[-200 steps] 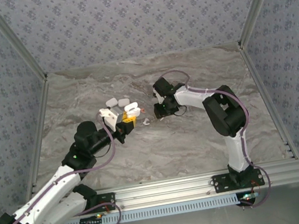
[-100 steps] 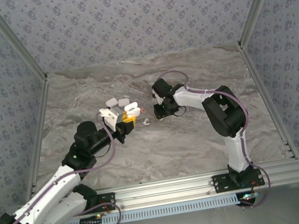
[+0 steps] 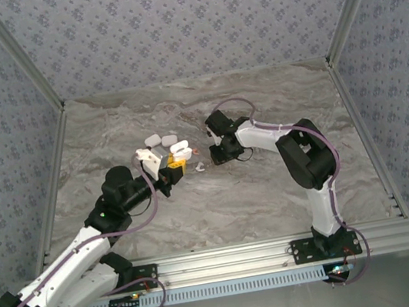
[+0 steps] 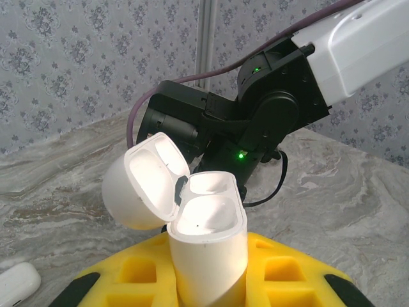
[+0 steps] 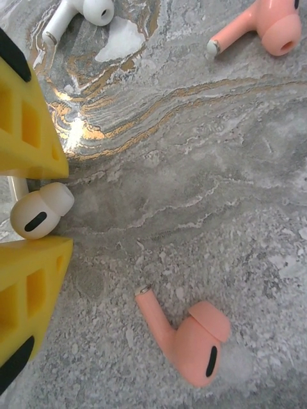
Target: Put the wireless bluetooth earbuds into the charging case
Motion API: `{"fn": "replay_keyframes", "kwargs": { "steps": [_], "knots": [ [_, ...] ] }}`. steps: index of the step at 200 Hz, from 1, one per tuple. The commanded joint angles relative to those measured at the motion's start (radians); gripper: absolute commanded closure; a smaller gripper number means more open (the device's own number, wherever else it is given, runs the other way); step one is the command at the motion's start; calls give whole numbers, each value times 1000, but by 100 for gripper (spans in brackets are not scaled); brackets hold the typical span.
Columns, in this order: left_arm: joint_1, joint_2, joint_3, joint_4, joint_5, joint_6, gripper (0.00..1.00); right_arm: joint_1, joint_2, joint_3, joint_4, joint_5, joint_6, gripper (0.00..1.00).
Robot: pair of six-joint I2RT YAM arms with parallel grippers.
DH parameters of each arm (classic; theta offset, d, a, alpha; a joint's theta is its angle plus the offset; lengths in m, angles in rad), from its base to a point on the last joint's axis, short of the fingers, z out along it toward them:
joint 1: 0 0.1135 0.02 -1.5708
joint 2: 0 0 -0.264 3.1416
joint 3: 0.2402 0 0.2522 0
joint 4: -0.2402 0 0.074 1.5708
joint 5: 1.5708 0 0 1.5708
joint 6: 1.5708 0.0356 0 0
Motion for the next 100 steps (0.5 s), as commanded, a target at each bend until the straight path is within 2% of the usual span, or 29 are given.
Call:
{"fn": "replay_keyframes", "kwargs": {
  "steps": [1,71,100],
  "knots": [
    [-5,2,8,19,-10,15,97,7,-21,-32,-103,45,-16,66],
    [-5,5,6,22,-9,13,97,16,-52,-38,-131,88,-20,64],
    [-5,6,6,24,-10,11,97,17,-62,-33,-118,55,-20,65]
  ]
}}
